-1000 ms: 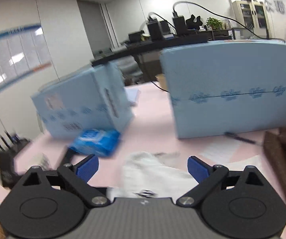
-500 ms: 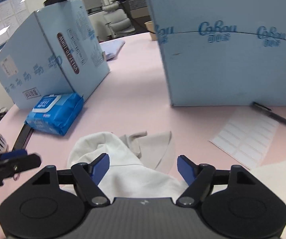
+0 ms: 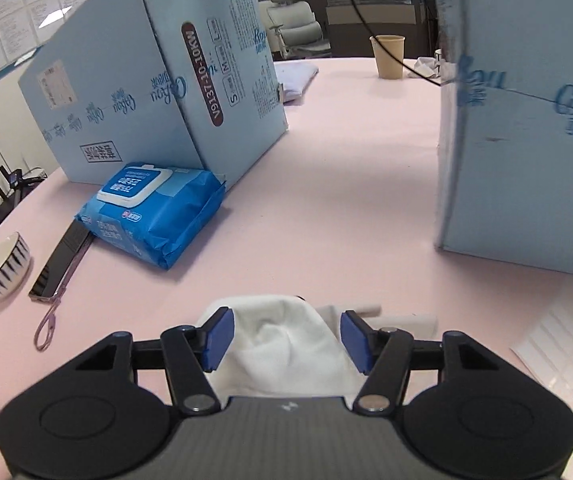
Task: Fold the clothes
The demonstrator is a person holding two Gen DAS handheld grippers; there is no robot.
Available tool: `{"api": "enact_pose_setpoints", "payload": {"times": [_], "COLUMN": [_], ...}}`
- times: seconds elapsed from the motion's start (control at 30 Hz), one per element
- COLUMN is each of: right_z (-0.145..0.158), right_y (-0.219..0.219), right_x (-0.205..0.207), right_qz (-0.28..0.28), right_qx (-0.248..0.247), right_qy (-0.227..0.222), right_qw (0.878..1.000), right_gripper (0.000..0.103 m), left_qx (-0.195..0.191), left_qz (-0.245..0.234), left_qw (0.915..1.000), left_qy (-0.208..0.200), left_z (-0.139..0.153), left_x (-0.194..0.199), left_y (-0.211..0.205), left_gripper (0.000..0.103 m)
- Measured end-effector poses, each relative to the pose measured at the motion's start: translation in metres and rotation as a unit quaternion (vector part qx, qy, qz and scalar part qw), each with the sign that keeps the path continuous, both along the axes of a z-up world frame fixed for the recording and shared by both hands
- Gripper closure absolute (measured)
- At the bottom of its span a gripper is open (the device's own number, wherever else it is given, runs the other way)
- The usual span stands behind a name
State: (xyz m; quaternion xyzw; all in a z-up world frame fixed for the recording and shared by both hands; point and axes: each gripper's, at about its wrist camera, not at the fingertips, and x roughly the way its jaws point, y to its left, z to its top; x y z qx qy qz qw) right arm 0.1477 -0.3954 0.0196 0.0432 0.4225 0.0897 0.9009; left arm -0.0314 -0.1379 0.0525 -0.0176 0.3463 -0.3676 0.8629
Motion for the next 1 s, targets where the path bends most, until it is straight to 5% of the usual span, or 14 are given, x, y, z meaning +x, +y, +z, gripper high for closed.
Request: {"api": "enact_pose_setpoints", "payload": {"times": [0.13, 0.23, 0.33, 0.47, 0.77, 1.0], "right_z": [-0.009, -0.012, -0.010, -0.006, 0.030, 0.029], "right_y": [0.020, 0.031, 0.029, 0.023, 0.001, -0.008], "right_x": [0.009, 0.002, -0.004, -0.012, -0.020, 0.006], "right_qz": [0.006, 0.010, 0.016, 0.017, -0.013, -0.042], "right_qx": [-0.041, -0.086, -0.082, -0.066, -0.044, -0.012], "right_qy": [0.018, 0.011, 0.002, -0.023, -0.119, -0.120], "right_qw": [0.999, 0.996, 0.997, 0.997, 0.992, 0.992], "right_gripper": [0.061, 0.081, 0.096, 0.098, 0.098, 0.098], "left_qx": [-0.026, -0.041, -0.043, -0.032, 0.016, 0.021], "left_qz": [-0.054, -0.095, -0.120, -0.131, -0.146, -0.151], "left_qw": [0.9979, 0.9914, 0.9821, 0.9690, 0.9698, 0.9703], "left_qy": [0.025, 0.081, 0.138, 0.207, 0.195, 0.188], "left_z": [0.005, -0.009, -0.030, -0.058, -0.057, -0.058], "left_x": [-0.034, -0.046, -0.053, -0.050, -0.051, -0.056], "left_y": [-0.007, -0.021, -0.038, -0.052, -0.066, -0.067], "left_gripper": [0.000, 0.000, 0.000, 0.000, 0.000, 0.000]}}
